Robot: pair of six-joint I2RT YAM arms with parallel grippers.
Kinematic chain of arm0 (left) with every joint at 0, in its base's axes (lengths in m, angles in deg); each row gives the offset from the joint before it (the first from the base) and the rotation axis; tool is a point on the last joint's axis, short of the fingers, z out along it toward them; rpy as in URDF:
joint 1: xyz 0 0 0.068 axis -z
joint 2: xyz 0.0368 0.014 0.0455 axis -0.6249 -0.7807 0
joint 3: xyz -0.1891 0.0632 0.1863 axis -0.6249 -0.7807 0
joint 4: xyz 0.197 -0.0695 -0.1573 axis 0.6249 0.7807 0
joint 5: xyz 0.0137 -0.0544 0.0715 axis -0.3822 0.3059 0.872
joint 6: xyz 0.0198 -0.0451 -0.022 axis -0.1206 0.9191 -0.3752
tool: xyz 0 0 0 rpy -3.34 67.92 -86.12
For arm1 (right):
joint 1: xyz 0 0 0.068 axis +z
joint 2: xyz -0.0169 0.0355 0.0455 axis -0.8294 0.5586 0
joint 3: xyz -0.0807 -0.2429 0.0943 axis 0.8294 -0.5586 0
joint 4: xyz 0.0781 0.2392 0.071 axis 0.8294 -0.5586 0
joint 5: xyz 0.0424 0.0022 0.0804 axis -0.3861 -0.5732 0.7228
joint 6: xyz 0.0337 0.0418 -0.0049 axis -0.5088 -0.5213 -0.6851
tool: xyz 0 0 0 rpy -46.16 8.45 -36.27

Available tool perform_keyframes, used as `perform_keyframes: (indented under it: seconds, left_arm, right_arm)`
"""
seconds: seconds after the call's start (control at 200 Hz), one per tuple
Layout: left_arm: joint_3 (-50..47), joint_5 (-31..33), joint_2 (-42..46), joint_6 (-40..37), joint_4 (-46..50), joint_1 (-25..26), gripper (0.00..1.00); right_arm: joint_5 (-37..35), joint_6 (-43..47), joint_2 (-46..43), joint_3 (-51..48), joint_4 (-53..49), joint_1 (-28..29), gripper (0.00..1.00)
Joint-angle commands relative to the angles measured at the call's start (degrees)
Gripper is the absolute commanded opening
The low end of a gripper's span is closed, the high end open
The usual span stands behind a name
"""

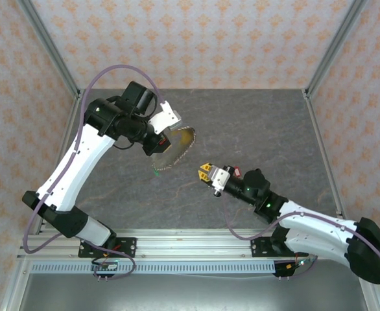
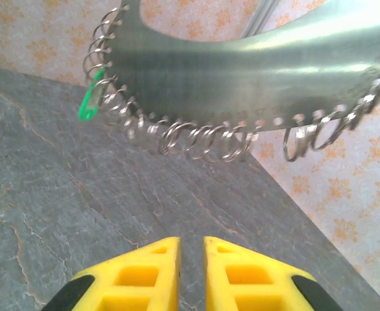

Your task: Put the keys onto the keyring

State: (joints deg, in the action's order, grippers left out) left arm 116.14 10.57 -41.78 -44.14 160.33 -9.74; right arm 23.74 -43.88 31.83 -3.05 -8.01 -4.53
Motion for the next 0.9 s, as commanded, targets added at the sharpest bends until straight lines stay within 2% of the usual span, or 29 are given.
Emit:
perform_keyframes:
  seconds: [0.0, 0.27, 0.48, 0.896]
  left_arm:
    - [3.7, 1.9, -1.3, 0.7, 5.5, 1.0, 0.0]
    - [7.8, 5.3, -3.6, 0.4, 9.3, 3.4, 0.0]
    - [8.2, 5.9, -3.7, 0.6, 9.2, 3.9, 0.0]
    - [8.3, 5.9, -4.1, 0.7, 9.5, 4.4, 0.0]
  right_arm:
    - [-6.1, 4.2, 2.0, -1.1, 8.6, 2.2, 0.15]
    - [-6.3, 1.8, 7.6, 0.0, 19.5, 2.6, 0.15]
    - [-2.9, 0.6, 11.9, 2.4, 21.6, 2.6, 0.15]
    - [-2.1, 0.8, 16.8, 5.7, 24.1, 2.6, 0.16]
